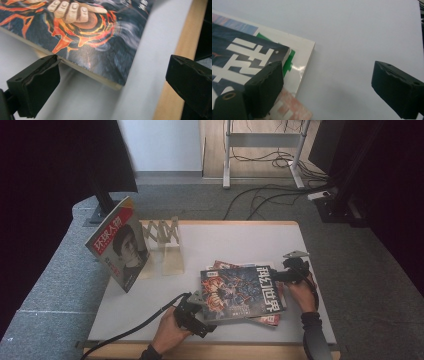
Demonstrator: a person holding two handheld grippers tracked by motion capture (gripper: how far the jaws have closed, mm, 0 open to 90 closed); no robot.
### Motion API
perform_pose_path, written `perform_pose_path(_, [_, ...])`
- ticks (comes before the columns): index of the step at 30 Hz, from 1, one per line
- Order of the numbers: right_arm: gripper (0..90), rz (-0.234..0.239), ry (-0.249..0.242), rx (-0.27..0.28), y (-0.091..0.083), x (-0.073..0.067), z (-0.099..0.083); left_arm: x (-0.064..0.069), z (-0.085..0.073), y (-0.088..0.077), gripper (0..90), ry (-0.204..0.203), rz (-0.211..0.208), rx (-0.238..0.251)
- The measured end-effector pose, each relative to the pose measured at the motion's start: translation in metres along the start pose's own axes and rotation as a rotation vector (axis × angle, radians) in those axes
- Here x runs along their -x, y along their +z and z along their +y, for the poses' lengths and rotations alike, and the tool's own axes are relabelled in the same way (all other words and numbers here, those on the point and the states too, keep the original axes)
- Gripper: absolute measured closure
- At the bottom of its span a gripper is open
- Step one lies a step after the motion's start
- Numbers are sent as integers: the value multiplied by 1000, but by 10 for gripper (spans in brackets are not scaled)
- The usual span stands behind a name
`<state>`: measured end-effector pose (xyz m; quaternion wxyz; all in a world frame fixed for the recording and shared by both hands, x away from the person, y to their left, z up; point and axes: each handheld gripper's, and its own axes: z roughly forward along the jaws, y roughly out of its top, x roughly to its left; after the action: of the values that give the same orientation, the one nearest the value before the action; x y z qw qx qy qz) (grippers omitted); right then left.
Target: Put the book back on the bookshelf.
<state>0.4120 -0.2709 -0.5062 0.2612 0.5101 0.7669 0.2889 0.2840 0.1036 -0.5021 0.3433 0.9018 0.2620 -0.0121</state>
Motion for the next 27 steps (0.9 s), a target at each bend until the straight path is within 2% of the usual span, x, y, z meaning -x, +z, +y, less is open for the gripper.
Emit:
perform_pose_path(1, [125,-7,8,-2,6,0,2,4,-2,0,0,5,-18,4])
perform_pose_path(2, [125,-7,8,-2,6,0,2,4,-2,0,0,5,-18,4])
perform_pose_path(3, [120,6,33,8,11,0,2,3,-3,-2,1,15,-43,4])
perform_pose_path(4, [110,15,45,12,12,1,1,3,-3,-2,13,15,-43,4])
perform_pose_path(7, [67,17,32,2,10,3,0,-5,-2,-15,19,26,0,31])
perform_pose_path(9, [64,26,23,12,3,4,-2,-9,-1,-19,11,27,12,46])
perform_pose_path(10, [64,26,23,12,3,4,-2,-14,1,-22,11,32,30,58])
perform_pose_path(11, [61,28,17,25,-7,4,-4,-19,3,-25,10,32,51,76])
perform_pose_path(12, [61,30,14,31,-12,4,-6,-31,9,-28,10,29,79,85])
perform_pose_path(13, [61,36,8,35,-18,3,-7,-38,13,-28,6,35,95,87])
perform_pose_path(14, [61,36,8,35,-18,3,-7,-38,13,-28,2,35,95,87])
perform_pose_path(15, [60,43,0,41,-24,2,-9,-44,18,-27,2,36,103,85])
perform_pose_path(16, [58,60,-12,57,-37,-2,-13,-56,27,-24,1,36,113,81])
perform_pose_path(17, [58,60,-12,57,-37,-2,-13,-56,27,-24,0,36,113,81])
perform_pose_path(18, [53,81,-27,64,-48,-7,-19,-61,32,-21,0,41,115,84])
perform_pose_path(19, [53,81,-27,64,-48,-7,-19,-67,37,-19,0,42,114,84])
perform_pose_path(21, [46,118,-49,68,-65,-16,-29,-82,51,-9,0,40,116,66])
perform_pose_path(22, [46,118,-49,68,-65,-16,-29,-82,51,-9,0,40,116,66])
perform_pose_path(23, [39,137,-69,65,-74,-23,-36,-90,57,-1,0,33,102,60])
perform_pose_path(25, [33,156,-84,59,-82,-30,-44,-94,60,3,0,28,98,59])
perform_pose_path(27, [31,167,-88,58,-85,-34,-49,-100,63,11,0,21,103,41])
